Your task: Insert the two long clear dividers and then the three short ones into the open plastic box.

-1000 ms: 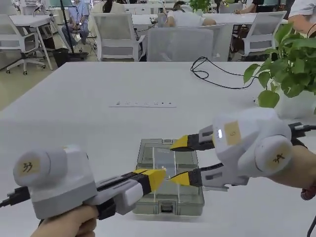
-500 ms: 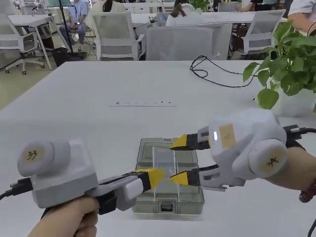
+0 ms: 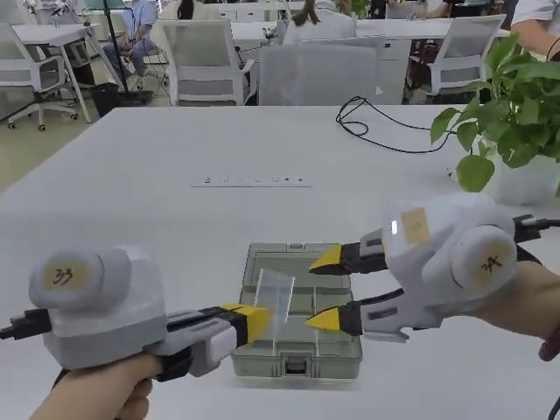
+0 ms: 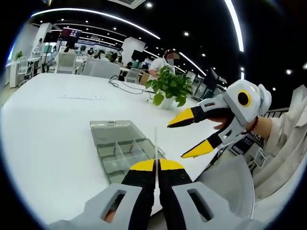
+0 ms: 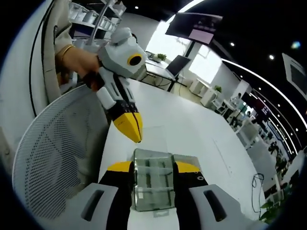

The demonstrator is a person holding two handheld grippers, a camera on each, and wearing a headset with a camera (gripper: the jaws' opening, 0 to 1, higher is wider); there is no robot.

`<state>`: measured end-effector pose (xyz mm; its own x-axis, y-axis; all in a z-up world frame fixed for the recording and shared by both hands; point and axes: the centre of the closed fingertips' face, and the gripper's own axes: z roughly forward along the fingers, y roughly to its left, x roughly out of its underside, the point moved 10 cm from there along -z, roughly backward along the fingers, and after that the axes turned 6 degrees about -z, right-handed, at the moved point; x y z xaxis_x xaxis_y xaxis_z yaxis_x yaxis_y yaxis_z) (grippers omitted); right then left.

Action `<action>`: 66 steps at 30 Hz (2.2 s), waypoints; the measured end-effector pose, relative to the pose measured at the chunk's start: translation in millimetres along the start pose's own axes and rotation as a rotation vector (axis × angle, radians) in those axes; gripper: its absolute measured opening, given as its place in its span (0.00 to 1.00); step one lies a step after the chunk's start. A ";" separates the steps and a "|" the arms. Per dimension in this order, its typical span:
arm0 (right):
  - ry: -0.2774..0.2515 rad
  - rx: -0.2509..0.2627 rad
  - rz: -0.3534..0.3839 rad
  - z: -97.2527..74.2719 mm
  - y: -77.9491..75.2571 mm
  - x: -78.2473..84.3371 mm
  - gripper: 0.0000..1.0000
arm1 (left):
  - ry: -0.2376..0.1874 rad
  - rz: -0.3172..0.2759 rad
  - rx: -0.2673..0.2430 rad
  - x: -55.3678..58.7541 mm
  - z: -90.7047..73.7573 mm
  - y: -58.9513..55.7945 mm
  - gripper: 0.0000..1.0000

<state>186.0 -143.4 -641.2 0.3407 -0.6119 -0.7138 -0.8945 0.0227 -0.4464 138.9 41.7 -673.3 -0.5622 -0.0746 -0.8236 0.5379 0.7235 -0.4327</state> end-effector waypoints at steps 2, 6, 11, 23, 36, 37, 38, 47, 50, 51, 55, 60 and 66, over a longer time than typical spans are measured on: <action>-0.024 -0.020 0.040 -0.5 -0.9 -0.3 0.34 | 0.024 0.050 0.003 1.7 -0.2 0.4 0.00; -0.089 -0.075 0.121 -1.3 -1.6 -4.4 0.33 | 0.047 0.115 0.033 2.7 -0.2 -2.0 0.00; -0.122 -0.123 0.140 -2.9 -3.6 -7.9 0.33 | 0.080 0.234 0.104 3.0 1.7 -6.7 0.00; -0.166 -0.302 0.173 -3.3 5.5 -7.8 0.26 | 0.124 0.427 0.252 7.2 4.3 -21.1 0.00; -0.156 -0.414 0.160 -0.7 16.1 -0.9 0.13 | 0.159 0.555 0.307 13.8 7.2 -24.7 0.00; -0.158 -0.417 0.159 -0.5 16.7 -0.6 0.12 | 0.159 0.559 0.311 13.5 7.5 -24.1 0.00; -0.156 -0.419 0.158 -0.3 16.9 -0.3 0.11 | 0.157 0.562 0.314 13.2 7.6 -24.0 0.00; -0.151 -0.436 0.148 2.7 20.5 0.4 0.07 | 0.151 0.582 0.346 12.8 8.0 -26.3 0.00; -0.152 -0.438 0.148 3.3 21.7 -0.2 0.06 | 0.143 0.580 0.354 12.0 7.5 -27.1 0.00; -0.156 -0.438 0.146 3.4 22.1 -1.0 0.06 | 0.143 0.579 0.359 12.1 7.3 -27.3 0.00; -0.164 -0.446 0.137 3.8 23.2 -2.5 0.04 | 0.141 0.575 0.363 12.5 5.6 -26.5 0.00; -0.150 -0.452 0.117 4.3 26.2 -6.6 0.02 | 0.135 0.564 0.364 15.0 3.5 -26.3 0.00; -0.130 -0.443 0.096 4.7 26.5 -10.5 0.02 | 0.109 0.553 0.350 17.0 1.3 -25.3 0.00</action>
<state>160.0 -132.6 -648.0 0.2582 -0.5192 -0.8148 -0.9516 -0.2825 -0.1215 116.5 21.2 -676.9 -0.1948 0.3267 -0.9248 0.9274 0.3684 -0.0652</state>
